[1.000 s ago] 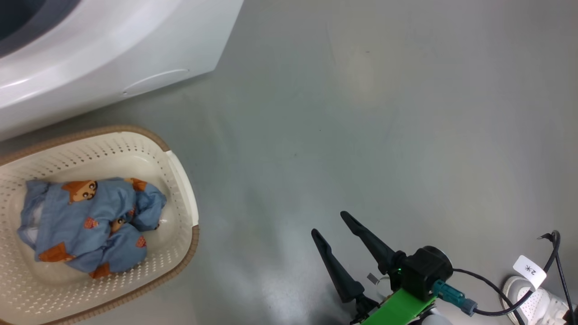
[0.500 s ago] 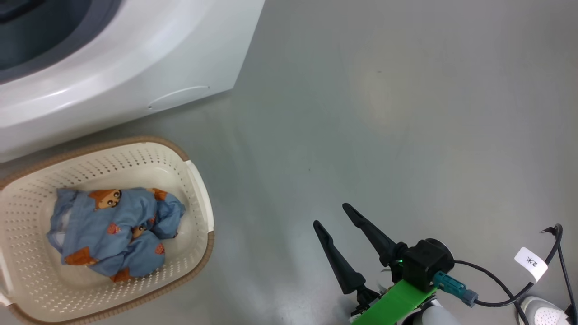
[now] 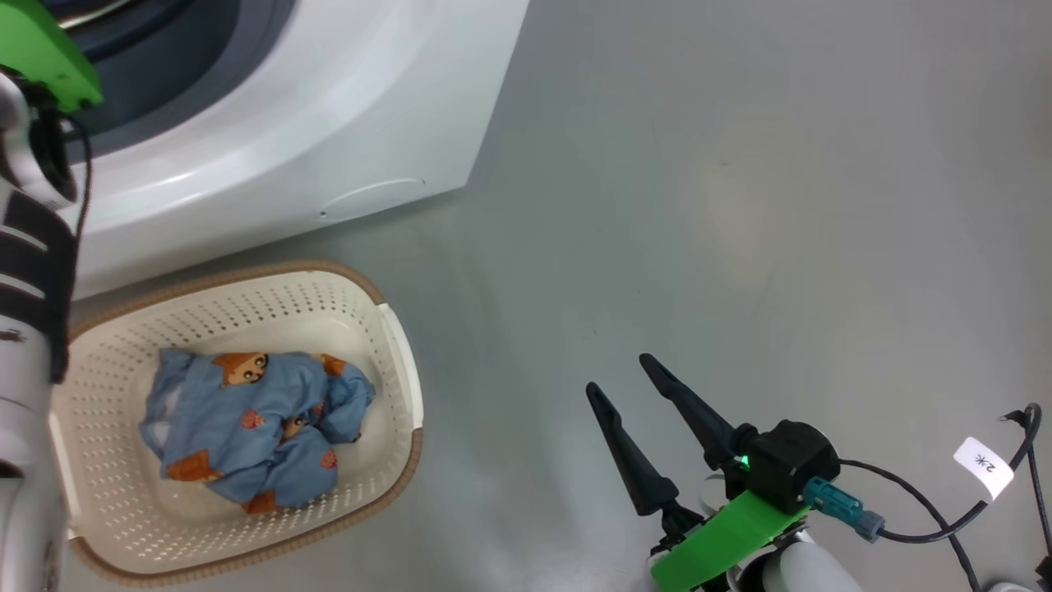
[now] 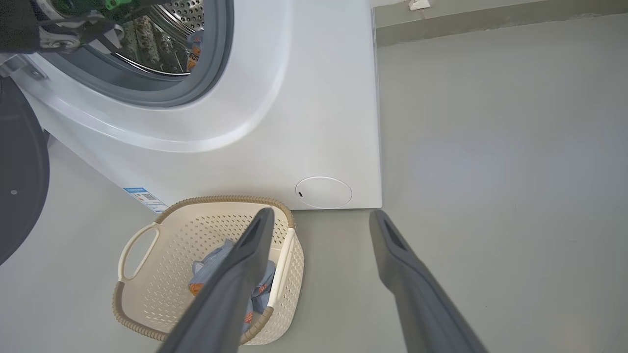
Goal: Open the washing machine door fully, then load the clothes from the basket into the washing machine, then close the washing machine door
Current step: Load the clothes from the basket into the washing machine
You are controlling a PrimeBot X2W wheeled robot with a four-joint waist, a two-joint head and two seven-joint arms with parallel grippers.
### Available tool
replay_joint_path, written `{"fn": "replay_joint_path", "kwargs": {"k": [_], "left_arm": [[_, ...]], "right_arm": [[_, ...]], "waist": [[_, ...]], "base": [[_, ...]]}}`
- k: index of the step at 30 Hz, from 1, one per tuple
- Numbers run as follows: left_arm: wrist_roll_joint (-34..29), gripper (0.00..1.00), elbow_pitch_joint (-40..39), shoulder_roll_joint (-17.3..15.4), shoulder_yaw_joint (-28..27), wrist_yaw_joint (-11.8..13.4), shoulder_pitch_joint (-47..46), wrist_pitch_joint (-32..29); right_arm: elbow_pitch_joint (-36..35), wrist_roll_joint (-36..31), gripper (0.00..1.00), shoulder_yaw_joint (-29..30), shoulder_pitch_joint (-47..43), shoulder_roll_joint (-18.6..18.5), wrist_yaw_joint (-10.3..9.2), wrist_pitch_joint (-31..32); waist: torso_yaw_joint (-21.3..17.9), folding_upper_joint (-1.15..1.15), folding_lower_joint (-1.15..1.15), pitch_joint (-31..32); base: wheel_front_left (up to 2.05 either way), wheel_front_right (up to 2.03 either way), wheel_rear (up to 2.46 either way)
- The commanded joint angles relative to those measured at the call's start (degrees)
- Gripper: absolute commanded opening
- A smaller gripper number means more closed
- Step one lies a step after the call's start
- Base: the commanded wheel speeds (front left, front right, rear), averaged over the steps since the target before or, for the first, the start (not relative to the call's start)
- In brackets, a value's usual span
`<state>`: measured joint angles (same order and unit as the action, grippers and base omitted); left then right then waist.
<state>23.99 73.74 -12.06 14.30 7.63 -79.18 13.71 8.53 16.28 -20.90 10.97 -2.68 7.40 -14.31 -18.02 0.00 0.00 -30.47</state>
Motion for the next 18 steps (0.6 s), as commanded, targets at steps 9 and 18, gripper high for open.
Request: {"fn": "replay_joint_path", "kwargs": {"k": [9,18], "left_arm": [[1.3,1.0,-1.45,0.82,-0.25,-1.41,3.33,1.12],[2.0,1.0,-3.96,2.77,-0.37,-4.13,8.96,1.27]], "right_arm": [[0.14,-0.05,1.0,0.94,0.06,-0.2,0.09,-0.69],[0.98,-1.09,1.0,3.84,-0.9,-0.2,0.09,-0.69]], "waist": [[3.42,0.0,0.0,4.84],[6.13,0.0,0.0,9.31]], "base": [[0.0,0.0,0.0],[0.0,0.0,0.0]]}}
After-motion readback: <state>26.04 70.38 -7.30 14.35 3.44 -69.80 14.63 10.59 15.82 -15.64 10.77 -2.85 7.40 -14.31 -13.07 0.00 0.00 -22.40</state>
